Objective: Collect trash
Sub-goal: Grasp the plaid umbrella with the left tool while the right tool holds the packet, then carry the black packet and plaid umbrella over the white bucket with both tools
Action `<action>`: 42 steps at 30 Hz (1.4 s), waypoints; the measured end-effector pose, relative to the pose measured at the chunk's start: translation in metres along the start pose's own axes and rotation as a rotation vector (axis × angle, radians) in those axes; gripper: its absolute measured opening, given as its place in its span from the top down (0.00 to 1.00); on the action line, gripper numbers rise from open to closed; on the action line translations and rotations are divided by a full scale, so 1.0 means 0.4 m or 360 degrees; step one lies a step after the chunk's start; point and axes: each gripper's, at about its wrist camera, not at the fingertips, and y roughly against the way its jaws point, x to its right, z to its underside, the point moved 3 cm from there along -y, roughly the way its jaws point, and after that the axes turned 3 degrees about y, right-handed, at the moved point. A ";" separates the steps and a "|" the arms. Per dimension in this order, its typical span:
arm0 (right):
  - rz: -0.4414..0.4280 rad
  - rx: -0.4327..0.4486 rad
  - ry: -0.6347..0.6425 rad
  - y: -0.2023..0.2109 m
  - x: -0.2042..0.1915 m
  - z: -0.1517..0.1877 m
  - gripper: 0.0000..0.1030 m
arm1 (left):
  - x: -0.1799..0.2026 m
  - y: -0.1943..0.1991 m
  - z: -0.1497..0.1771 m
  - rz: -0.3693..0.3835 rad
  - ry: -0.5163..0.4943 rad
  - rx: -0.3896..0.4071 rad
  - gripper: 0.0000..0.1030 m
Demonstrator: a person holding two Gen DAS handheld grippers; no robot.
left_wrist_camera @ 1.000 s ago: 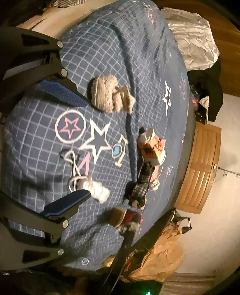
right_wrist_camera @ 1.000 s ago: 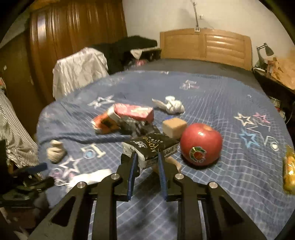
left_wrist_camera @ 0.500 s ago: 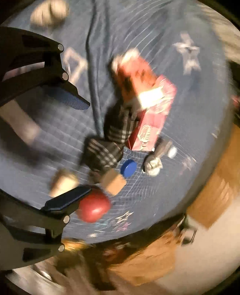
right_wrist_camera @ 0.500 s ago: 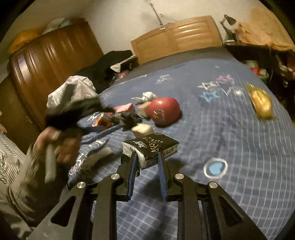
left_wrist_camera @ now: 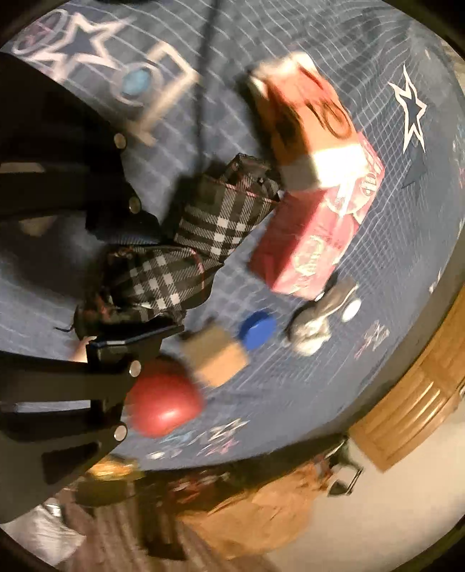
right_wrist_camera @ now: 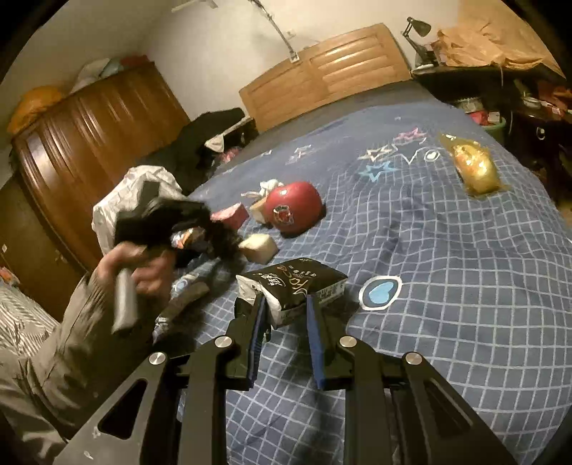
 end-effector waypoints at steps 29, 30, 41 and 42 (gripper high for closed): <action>0.0393 0.0164 0.0091 0.213 -0.023 0.078 0.77 | 0.244 0.256 0.509 -0.0107 -0.1401 0.0519 0.64; 0.0413 0.0189 0.0089 0.232 -0.016 0.070 0.77 | 0.259 0.259 0.516 -0.0092 -0.1415 0.0528 0.64; 0.0855 0.0517 0.0036 0.587 0.158 -0.038 0.77 | 0.595 0.255 0.630 0.0264 -0.1666 0.0540 0.64; 0.0906 0.0537 0.0026 0.622 0.181 -0.045 0.77 | 0.630 0.250 0.648 0.0302 -0.1697 0.0534 0.64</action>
